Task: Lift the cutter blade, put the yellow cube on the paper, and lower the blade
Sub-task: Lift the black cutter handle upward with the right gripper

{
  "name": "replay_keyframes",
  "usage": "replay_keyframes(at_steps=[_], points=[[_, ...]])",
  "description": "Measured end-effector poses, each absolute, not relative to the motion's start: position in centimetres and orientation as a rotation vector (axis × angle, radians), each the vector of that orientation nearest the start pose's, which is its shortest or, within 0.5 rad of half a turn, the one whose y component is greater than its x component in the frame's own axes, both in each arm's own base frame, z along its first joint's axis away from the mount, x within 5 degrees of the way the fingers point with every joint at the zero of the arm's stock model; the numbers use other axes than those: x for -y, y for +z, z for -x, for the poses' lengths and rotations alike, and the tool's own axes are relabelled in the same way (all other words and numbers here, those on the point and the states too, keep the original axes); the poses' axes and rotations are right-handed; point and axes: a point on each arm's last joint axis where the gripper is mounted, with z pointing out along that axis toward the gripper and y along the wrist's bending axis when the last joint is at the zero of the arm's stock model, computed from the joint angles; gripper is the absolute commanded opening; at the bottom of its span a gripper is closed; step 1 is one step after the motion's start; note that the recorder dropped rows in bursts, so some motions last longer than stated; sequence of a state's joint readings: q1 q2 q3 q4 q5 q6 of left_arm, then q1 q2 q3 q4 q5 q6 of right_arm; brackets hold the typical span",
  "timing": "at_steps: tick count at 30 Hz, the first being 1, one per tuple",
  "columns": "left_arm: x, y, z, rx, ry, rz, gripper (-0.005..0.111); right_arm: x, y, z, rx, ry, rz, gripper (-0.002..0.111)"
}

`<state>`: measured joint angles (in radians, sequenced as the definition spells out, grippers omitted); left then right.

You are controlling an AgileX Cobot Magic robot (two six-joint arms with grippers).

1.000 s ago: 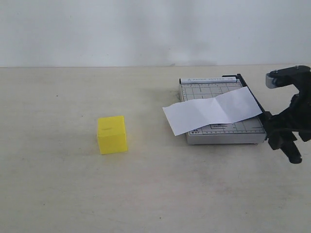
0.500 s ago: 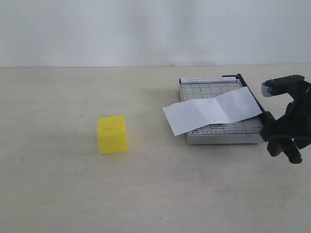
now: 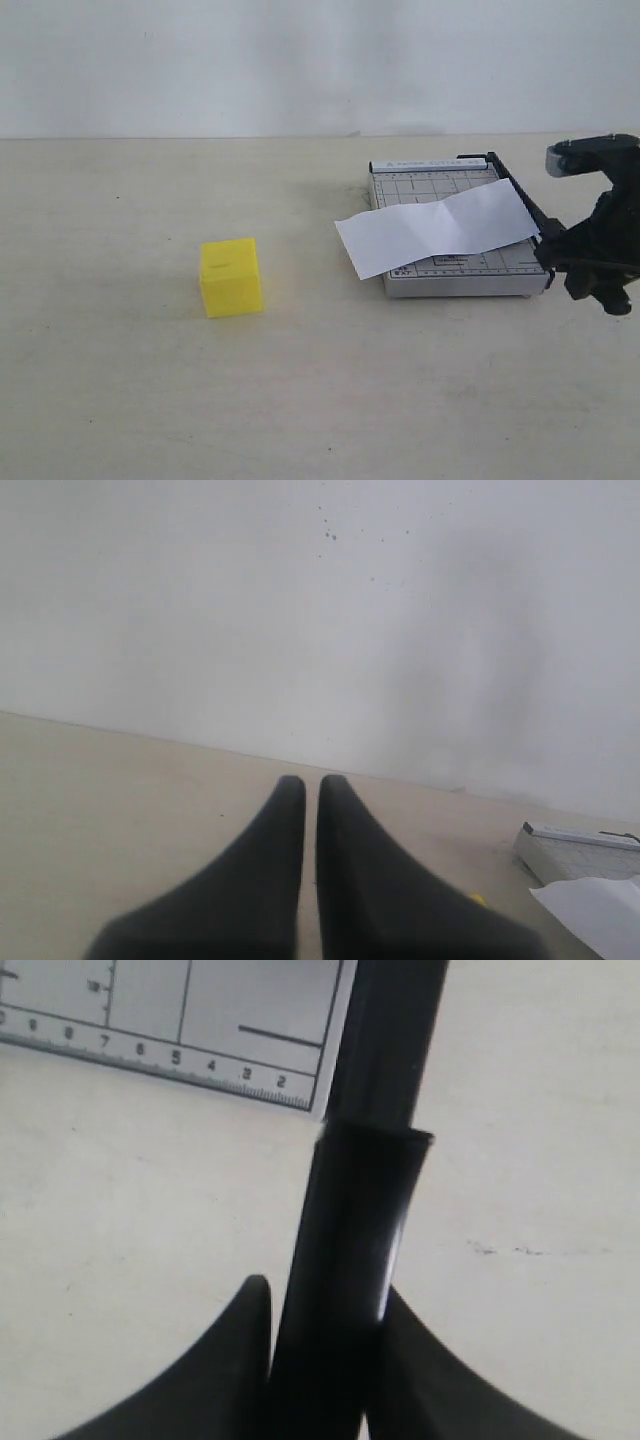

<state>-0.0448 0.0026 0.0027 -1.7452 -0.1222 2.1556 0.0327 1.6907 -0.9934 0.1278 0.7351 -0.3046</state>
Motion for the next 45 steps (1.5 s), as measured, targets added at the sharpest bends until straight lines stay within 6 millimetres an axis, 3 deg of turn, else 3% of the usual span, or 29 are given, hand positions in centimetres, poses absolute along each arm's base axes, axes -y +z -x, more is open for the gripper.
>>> replay_keyframes(at_steps=[6,9,10,11,14,15,18,23,28,31,35,40,45], points=[[-0.8,21.0,-5.6,-1.503,0.382,-0.247,0.005,-1.7,23.7,-30.1,-2.665,0.063,0.308,0.0],[-0.8,21.0,-5.6,-1.503,0.382,-0.247,0.005,-1.7,24.5,-30.0,-2.618,0.053,0.301,0.0],[-0.8,21.0,-5.6,-1.503,0.382,-0.247,0.005,-1.7,24.5,-30.0,-2.617,0.053,0.301,0.005],[-0.8,21.0,-5.6,-1.503,0.382,-0.247,0.005,-1.7,24.5,-30.0,-2.616,0.053,0.301,0.011],[-0.8,21.0,-5.6,-1.503,0.382,-0.247,0.005,-1.7,24.5,-30.0,-2.613,0.051,0.304,0.066],[-0.8,21.0,-5.6,-1.503,0.382,-0.247,0.005,-1.6,24.9,-30.2,-2.571,0.026,0.327,0.069],[-0.8,21.0,-5.6,-1.503,0.382,-0.247,0.005,-1.6,25.3,-30.2,-2.541,0.008,0.348,0.06],[-0.8,21.0,-5.6,-1.503,0.382,-0.247,0.005,-1.8,26.2,-30.0,-2.485,0.033,0.403,0.031],[-0.8,21.0,-5.6,-1.503,0.382,-0.247,0.005,-2.8,31.1,-28.0,-2.153,0.145,0.351,0.001],[-0.8,21.0,-5.6,-1.503,0.382,-0.247,0.005,-2.8,33.2,-24.8,-1.969,0.133,0.344,0.0],[-0.8,21.0,-5.6,-1.503,0.382,-0.247,0.005,-2.4,32.2,-20.2,-1.884,0.077,0.357,0.0],[-0.8,21.0,-5.6,-1.503,0.382,-0.247,0.005,-1.7,30.2,-14.6,-1.79,0.052,0.238,0.0],[-0.8,21.0,-5.6,-1.503,0.382,-0.247,0.005,-1.4,27.7,-11.4,-1.758,0.11,0.128,0.0]])
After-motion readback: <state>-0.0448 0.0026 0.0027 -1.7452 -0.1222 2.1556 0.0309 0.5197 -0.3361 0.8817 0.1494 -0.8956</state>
